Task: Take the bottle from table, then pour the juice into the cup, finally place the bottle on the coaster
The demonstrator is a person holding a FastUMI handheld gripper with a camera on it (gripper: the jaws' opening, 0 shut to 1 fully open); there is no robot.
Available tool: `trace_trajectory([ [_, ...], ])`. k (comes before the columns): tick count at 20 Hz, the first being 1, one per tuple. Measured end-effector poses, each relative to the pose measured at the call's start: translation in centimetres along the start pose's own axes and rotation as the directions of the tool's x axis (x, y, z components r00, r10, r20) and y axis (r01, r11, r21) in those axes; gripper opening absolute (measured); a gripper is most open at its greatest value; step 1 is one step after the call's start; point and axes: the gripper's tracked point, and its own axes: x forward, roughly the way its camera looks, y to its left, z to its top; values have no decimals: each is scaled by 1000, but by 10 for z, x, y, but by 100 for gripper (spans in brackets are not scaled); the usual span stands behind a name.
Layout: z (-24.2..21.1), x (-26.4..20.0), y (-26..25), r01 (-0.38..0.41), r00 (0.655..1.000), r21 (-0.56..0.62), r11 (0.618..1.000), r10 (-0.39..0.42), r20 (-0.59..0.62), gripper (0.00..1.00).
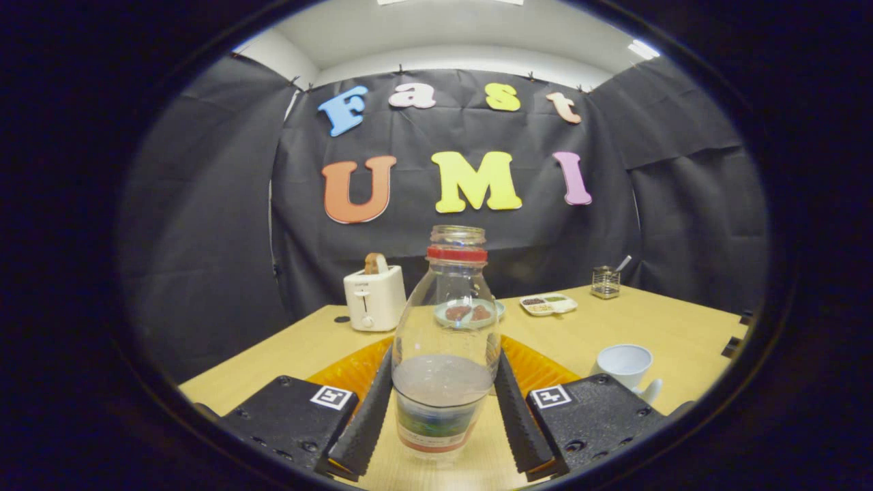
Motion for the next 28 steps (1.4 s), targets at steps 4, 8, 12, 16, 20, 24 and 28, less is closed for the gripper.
trace_trajectory([
  [4,24,-13,1,-41,999,138,990,43,-7,80],
  [8,37,-17,1,-68,997,243,968,77,-27,80],
  [12,45,-16,1,-105,990,389,915,132,-44,80],
  [16,41,-13,-13,-85,987,512,855,142,-73,80],
  [20,43,-11,-30,-57,989,629,775,131,-71,80],
  [24,45,-7,-45,-43,988,701,712,132,-74,80],
  [28,53,-6,-47,-52,987,804,593,153,-49,80],
])
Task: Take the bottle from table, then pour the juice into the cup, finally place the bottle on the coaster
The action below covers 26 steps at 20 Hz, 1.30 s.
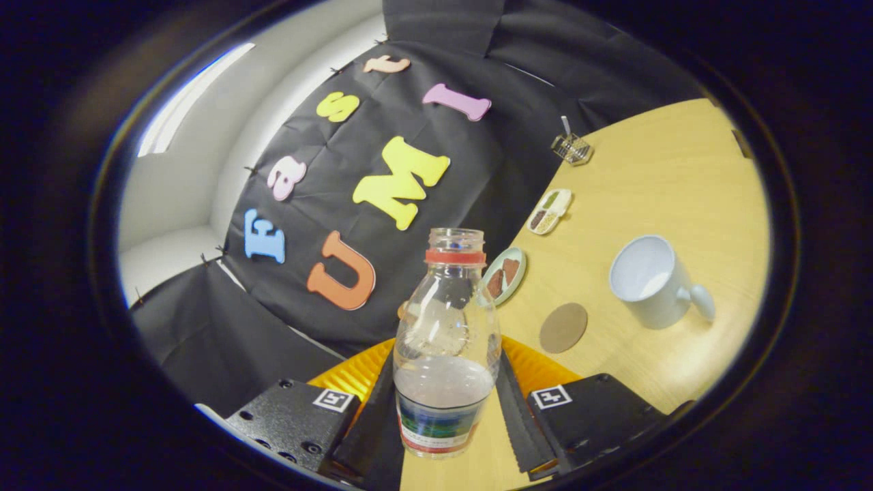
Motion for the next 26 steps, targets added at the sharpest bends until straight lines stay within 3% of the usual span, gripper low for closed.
trace_trajectory([
  [8,2,2,-15,-15,1000,245,969,14,7,79],
  [14,3,3,-28,-25,1000,392,919,24,5,79],
  [22,5,4,-32,-32,999,506,862,37,-1,79],
  [26,8,7,-31,-45,998,584,811,55,0,79],
])
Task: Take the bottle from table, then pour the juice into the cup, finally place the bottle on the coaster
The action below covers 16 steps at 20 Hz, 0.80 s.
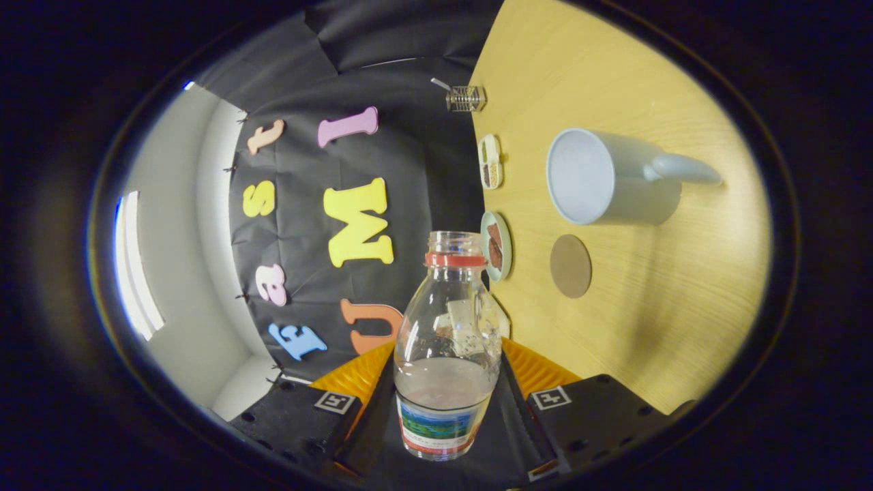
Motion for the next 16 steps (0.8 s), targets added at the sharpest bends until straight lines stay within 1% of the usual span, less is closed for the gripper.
trace_trajectory([
  [16,5,1,9,-12,1000,71,997,13,-15,79],
])
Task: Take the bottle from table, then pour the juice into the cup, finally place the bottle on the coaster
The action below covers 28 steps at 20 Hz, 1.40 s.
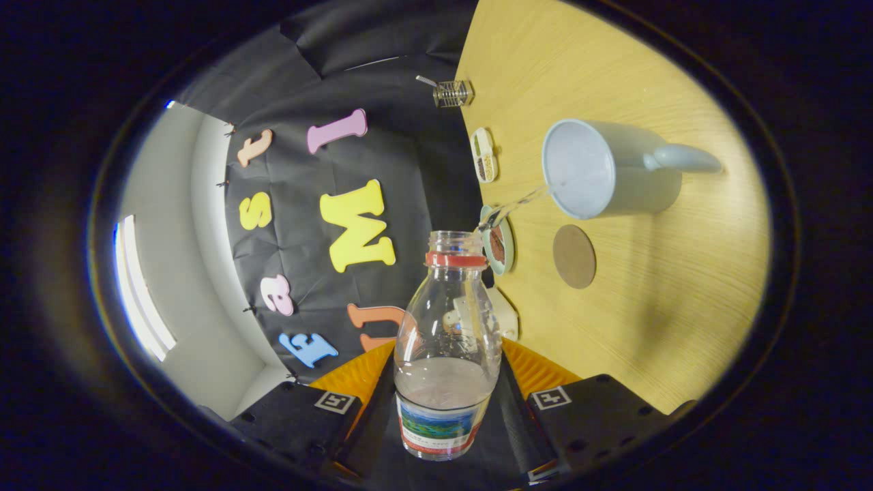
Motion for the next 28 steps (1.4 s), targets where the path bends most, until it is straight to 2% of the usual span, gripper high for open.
trace_trajectory([
  [12,7,-2,28,-98,995,127,987,98,8,79],
  [20,-2,-3,43,-113,993,190,975,116,-6,79],
  [28,3,-4,55,-143,989,291,946,147,7,78],
])
